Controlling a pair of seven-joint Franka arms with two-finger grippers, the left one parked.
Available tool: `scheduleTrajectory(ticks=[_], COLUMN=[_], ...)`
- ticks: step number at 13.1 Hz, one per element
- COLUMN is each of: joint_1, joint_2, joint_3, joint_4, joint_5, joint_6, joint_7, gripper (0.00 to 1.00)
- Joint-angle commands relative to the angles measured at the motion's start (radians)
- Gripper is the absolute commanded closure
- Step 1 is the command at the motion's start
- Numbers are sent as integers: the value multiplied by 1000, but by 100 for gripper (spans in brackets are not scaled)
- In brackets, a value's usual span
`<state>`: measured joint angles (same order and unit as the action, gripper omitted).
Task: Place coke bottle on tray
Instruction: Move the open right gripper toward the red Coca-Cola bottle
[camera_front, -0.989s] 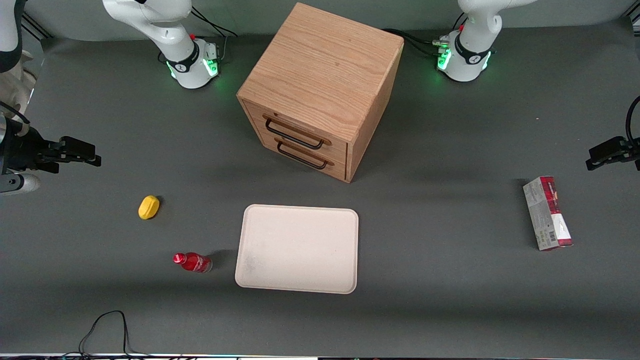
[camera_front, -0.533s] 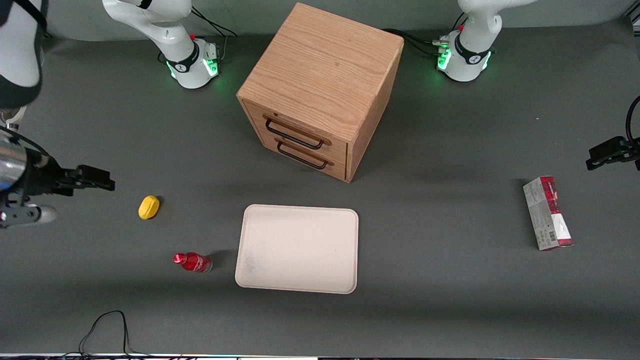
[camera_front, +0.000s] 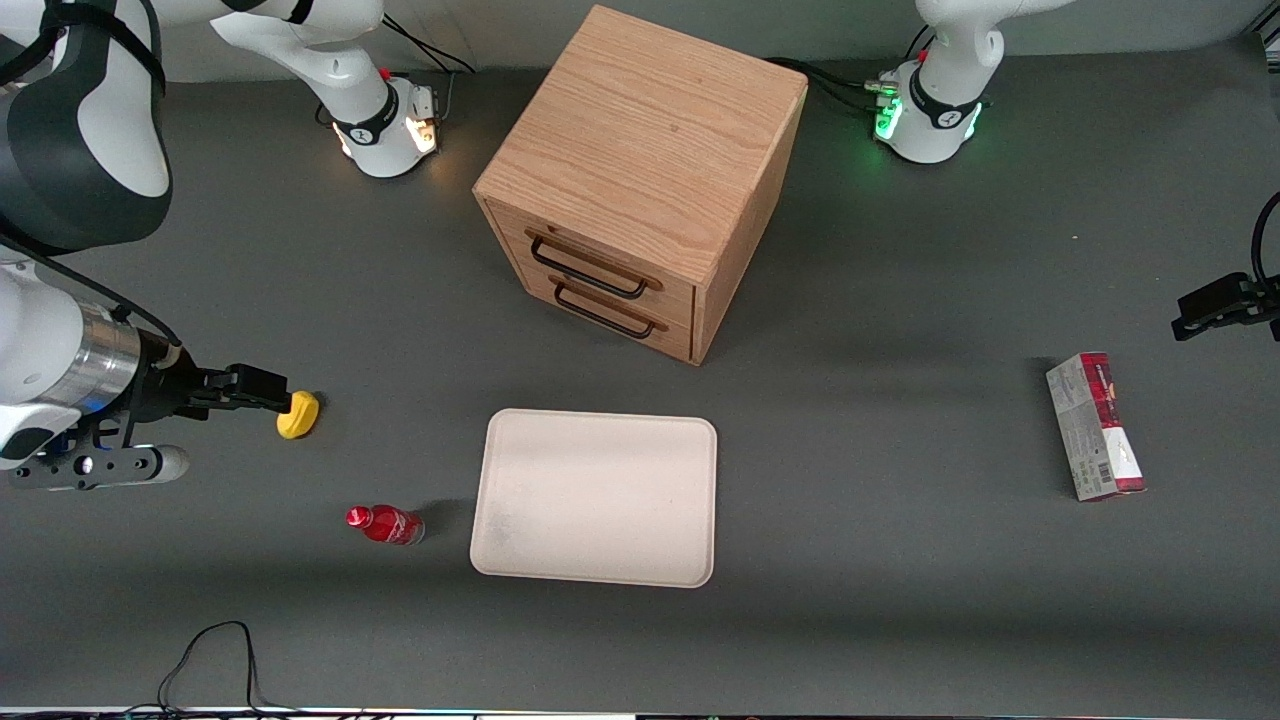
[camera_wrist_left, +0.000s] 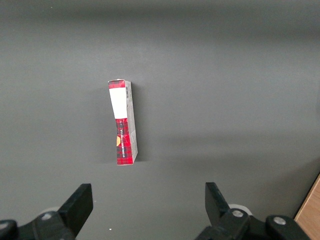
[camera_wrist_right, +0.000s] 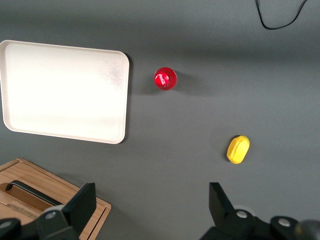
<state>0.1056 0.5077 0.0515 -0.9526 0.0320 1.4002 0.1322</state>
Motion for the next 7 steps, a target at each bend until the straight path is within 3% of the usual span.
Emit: scheduleTrajectory(ticks=[1,7], joint_1=[-1,0], joint_2=[44,193], joint_3=[1,1], joint_4=[31,28], joint_5=[-9,-33], joint_6=[26,209], joint_7=[41,64], gripper=[0,0])
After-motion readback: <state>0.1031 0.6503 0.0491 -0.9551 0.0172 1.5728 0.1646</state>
